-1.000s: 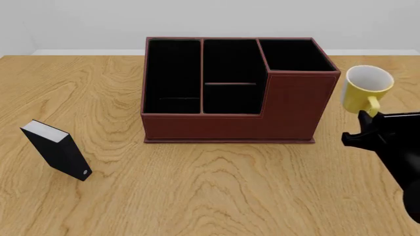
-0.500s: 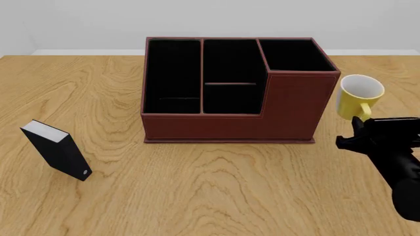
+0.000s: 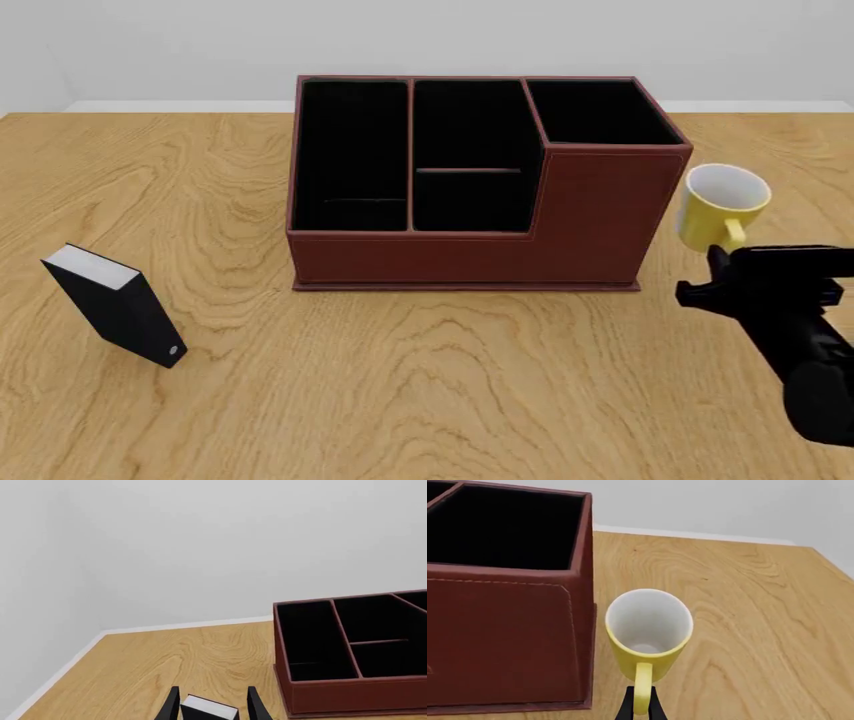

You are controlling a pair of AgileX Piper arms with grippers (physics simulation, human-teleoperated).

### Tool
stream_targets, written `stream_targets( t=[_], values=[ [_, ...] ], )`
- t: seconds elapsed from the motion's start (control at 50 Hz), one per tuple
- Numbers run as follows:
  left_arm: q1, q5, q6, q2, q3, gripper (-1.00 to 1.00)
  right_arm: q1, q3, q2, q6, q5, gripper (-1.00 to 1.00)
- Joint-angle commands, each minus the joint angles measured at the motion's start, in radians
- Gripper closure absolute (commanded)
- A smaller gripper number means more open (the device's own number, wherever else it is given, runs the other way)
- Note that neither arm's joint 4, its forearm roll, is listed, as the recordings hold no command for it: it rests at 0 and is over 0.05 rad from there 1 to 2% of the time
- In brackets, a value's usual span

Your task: Pick up the yellow and white mug and place it to the right of the caddy.

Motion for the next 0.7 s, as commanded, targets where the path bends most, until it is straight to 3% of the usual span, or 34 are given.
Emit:
stream_targets(
  t=[0.02, 0.7],
  values=[
    [0.001, 0.003, 0.003, 0.000, -0.003, -1.00, 0.000, -0.014, 0.026, 0.016, -0.009, 1.00],
    [0.000, 0.019, 0.010, 0.000, -0.025, -1.00, -0.011, -0.035, 0.121, 0.031, -0.054, 1.00]
  ],
)
